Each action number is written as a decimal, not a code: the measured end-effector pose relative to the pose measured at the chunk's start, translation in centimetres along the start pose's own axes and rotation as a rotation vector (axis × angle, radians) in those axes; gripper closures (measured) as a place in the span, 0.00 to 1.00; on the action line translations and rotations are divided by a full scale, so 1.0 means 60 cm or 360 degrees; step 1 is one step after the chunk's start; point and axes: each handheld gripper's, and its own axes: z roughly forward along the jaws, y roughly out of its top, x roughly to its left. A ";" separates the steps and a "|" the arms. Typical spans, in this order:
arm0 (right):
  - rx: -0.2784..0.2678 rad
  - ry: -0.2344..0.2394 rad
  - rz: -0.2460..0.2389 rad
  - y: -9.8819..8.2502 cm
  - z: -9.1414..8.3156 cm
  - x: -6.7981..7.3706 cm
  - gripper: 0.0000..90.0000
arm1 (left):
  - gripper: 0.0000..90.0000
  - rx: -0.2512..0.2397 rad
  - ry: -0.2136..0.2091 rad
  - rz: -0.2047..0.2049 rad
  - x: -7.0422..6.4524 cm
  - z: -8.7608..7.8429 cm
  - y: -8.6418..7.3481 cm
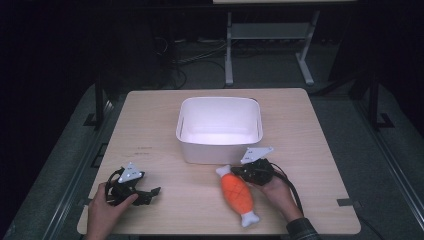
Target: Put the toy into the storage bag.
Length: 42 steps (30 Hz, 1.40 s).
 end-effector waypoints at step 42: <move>-0.0020 0.0144 -0.0015 0.043 -0.020 0.017 0.82 | 0.14 -0.0002 0.0000 -0.0006 0.000 0.000 0.000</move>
